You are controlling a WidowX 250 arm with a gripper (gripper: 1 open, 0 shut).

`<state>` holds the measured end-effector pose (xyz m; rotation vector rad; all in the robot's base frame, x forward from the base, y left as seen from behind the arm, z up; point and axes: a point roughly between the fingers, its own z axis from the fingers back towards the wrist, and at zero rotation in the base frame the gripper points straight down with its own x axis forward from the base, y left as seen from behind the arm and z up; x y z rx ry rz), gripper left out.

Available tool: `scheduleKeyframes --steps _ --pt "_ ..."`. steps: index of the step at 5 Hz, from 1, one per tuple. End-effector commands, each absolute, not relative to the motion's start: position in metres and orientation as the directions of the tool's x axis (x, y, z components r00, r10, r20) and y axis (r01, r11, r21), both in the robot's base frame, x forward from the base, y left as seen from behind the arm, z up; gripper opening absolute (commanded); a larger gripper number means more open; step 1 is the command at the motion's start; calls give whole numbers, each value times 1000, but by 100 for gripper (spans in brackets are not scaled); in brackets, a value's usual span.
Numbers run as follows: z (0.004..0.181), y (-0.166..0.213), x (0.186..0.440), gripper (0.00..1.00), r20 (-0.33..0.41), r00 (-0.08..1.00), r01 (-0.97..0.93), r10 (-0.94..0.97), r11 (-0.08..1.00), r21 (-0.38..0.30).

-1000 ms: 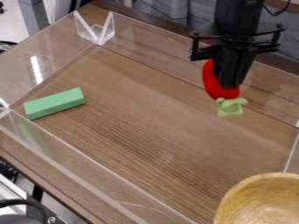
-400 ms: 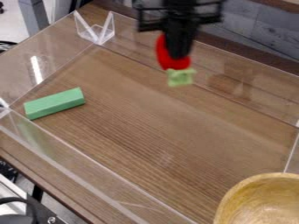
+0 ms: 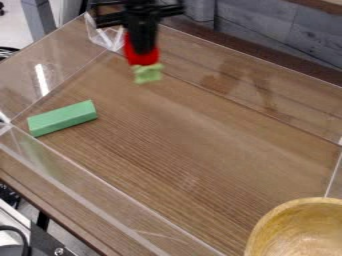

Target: Move the red fruit to the left

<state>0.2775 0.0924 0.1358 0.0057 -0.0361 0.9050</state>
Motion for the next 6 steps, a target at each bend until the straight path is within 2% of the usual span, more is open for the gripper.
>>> scheduleKeyframes --steps 1,2,4,6 --pt "135 117 283 0 86 661 -747 745 665 -18" --pt "125 133 286 0 99 720 -689 687 725 -11" --pt "104 170 306 0 108 757 -647 644 762 -6" --pt "78 185 296 0 99 796 -599 597 800 -10"
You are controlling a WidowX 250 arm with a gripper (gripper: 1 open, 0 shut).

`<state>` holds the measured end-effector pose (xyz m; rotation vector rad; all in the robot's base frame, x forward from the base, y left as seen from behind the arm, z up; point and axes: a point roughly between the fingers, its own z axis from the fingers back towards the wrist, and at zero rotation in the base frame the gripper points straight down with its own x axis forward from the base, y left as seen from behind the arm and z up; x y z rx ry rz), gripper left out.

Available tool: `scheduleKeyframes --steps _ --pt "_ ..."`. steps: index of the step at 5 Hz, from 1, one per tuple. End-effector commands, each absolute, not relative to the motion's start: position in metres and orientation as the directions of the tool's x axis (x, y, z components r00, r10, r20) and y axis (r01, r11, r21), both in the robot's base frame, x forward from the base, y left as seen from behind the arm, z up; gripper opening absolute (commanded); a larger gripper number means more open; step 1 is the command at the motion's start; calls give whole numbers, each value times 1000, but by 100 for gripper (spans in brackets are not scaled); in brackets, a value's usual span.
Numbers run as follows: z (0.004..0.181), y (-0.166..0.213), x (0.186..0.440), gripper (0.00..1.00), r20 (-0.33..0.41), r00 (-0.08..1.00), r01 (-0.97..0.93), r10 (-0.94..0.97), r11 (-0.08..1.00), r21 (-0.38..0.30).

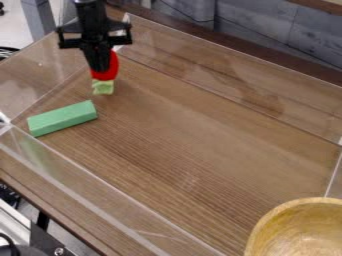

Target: Move the red fruit to the left

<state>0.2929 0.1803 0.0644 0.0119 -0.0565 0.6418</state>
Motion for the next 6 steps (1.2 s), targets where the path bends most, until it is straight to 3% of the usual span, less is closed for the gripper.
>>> scheduleKeyframes --steps 1,2,4,6 --pt "66 187 304 0 91 810 -580 579 815 -22" --pt "57 189 312 100 84 834 -545 545 838 -33" --pt "71 176 316 100 74 847 -522 527 849 -81" --pt "62 207 326 100 78 865 -487 495 867 -108"
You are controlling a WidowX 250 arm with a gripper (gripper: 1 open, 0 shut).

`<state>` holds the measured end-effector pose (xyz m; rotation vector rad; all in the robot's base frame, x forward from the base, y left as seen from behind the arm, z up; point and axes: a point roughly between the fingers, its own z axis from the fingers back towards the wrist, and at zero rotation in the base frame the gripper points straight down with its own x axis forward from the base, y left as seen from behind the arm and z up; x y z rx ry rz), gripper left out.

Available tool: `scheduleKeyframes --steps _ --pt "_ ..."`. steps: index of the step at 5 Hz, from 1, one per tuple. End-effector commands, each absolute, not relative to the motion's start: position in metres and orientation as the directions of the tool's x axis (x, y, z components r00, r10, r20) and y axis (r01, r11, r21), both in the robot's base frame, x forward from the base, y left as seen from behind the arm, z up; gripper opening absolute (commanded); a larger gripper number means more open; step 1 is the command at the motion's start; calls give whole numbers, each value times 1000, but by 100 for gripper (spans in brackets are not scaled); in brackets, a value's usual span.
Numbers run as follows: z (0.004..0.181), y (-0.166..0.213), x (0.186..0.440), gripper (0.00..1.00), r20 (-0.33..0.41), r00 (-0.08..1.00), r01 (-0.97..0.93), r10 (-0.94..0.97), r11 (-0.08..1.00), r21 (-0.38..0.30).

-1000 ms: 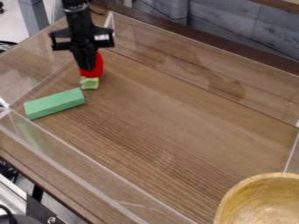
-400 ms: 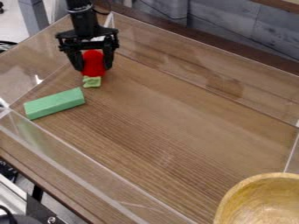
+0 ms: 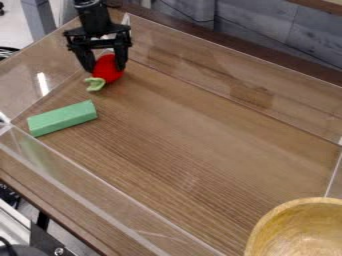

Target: Move the red fruit to the left

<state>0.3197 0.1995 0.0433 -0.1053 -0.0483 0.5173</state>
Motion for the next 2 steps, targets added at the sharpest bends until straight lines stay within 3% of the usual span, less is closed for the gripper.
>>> scheduleKeyframes --steps 1,2 --pt "55 214 318 100 75 881 -457 467 881 -120" --pt "49 213 309 100 73 896 -425 437 895 -136"
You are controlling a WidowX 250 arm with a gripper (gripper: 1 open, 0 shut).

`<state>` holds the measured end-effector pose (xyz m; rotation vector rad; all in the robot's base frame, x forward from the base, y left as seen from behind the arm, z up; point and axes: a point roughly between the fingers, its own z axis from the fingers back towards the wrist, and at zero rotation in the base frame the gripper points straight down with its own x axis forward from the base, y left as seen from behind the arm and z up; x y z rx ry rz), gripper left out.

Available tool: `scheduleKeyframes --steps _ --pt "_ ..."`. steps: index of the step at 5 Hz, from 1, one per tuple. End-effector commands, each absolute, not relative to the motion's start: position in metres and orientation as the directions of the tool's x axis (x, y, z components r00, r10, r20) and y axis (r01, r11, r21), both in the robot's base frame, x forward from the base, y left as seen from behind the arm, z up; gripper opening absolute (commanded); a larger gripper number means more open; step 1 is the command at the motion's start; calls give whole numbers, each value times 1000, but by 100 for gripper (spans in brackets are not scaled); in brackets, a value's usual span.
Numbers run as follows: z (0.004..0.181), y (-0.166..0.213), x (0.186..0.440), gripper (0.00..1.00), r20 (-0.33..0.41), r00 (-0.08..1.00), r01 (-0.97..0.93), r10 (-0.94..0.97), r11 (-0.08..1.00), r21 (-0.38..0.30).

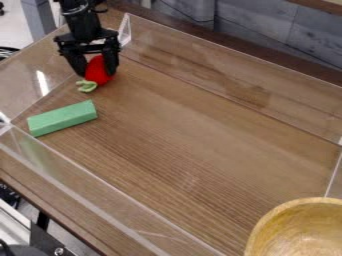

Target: Move the red fruit to the left

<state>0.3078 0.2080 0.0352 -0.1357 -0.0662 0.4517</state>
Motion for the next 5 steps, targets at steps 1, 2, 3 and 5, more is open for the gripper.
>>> scheduleKeyframes --steps 1,2,3,5 --pt "46 214 303 100 68 909 -396 411 904 -162" --pt "56 206 302 100 70 913 -385 402 906 -177" --pt "66 198 300 100 74 917 -372 391 908 -191" --pt "77 184 305 100 71 934 -329 351 919 -218"
